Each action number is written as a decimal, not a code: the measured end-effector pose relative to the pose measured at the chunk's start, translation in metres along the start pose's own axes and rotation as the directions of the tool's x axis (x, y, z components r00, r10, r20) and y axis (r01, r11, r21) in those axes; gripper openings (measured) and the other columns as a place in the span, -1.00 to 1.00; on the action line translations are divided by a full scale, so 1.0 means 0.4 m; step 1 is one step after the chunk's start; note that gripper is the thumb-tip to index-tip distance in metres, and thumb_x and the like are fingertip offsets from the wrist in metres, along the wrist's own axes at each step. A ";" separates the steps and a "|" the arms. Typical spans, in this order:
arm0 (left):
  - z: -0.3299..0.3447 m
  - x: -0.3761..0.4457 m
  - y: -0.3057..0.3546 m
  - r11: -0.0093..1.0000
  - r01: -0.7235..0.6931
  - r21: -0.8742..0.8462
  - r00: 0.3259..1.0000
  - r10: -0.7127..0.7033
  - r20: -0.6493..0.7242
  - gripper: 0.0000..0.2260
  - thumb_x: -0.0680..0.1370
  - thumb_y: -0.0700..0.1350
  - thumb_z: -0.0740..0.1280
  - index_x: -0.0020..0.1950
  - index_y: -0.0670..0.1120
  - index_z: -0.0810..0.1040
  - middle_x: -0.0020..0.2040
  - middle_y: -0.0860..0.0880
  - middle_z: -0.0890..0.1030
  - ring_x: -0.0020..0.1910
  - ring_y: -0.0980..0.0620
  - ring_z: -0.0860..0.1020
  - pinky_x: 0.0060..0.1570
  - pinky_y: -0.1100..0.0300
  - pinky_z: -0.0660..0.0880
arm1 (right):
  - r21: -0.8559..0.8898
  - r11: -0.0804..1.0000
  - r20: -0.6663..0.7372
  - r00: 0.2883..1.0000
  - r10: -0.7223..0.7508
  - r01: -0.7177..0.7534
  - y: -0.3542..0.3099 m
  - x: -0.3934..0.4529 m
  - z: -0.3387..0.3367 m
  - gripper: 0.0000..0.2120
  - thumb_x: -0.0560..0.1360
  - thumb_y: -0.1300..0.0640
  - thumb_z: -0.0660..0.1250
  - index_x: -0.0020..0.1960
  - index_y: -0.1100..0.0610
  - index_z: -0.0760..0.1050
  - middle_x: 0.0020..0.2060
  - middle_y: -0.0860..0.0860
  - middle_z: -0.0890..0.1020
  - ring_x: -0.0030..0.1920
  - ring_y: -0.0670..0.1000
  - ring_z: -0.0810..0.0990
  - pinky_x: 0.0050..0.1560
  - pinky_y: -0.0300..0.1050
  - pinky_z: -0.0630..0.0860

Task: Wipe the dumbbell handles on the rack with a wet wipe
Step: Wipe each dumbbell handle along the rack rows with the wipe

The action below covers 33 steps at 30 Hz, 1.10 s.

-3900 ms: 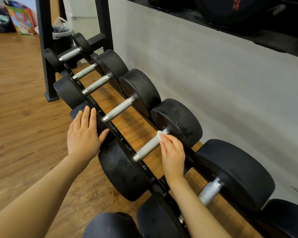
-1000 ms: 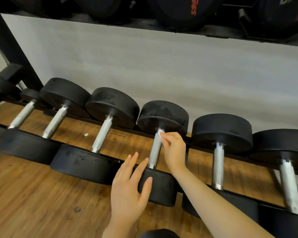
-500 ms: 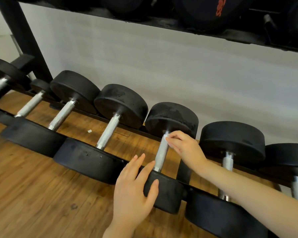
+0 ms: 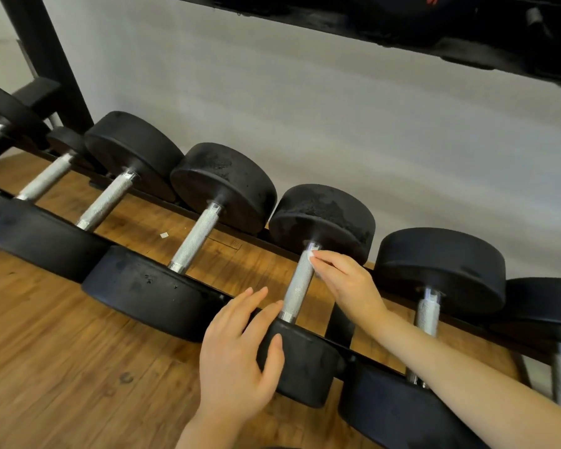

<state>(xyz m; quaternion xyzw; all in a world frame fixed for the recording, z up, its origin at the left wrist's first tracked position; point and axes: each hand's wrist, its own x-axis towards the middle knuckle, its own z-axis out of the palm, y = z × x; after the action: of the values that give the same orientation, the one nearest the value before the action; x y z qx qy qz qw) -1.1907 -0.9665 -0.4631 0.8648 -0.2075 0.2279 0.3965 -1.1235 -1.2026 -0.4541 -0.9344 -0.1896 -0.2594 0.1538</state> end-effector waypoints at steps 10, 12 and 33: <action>-0.001 0.001 0.001 1.000 -0.016 -0.011 1.000 0.016 -0.001 -0.64 0.55 0.03 0.19 0.26 -0.02 0.63 0.31 0.02 0.57 0.38 0.02 0.45 0.32 -0.02 0.41 | -0.035 0.992 -0.023 0.992 -0.124 0.123 -0.007 -0.008 0.005 -0.58 0.43 0.38 0.44 0.28 0.28 0.53 0.21 0.16 0.58 0.17 0.06 0.54 0.26 -0.15 0.47; 0.000 0.001 -0.001 1.000 -0.019 -0.007 1.000 0.019 0.003 -0.64 0.55 0.03 0.20 0.26 -0.02 0.62 0.32 0.01 0.56 0.39 0.03 0.44 0.33 0.01 0.38 | -0.011 0.994 -0.035 0.993 -0.110 0.109 -0.009 -0.002 0.003 -0.60 0.46 0.37 0.42 0.29 0.27 0.53 0.21 0.15 0.58 0.17 0.07 0.55 0.23 -0.09 0.51; -0.002 -0.003 0.000 1.000 0.016 -0.001 0.998 -0.015 0.055 -0.62 0.58 0.05 0.16 0.31 -0.01 0.58 0.36 0.00 0.53 0.42 0.00 0.40 0.33 -0.09 0.40 | -0.040 0.959 0.039 0.959 -0.280 0.281 0.005 -0.008 0.004 -0.47 0.35 0.41 0.52 0.30 0.24 0.53 0.25 0.12 0.58 0.07 0.00 0.49 0.13 -0.15 0.49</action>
<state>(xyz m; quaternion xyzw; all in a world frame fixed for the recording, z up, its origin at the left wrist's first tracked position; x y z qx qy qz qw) -1.1921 -0.9657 -0.4633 0.8719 -0.2117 0.2009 0.3932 -1.1247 -1.2045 -0.4575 -0.9055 -0.3167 -0.2673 0.0912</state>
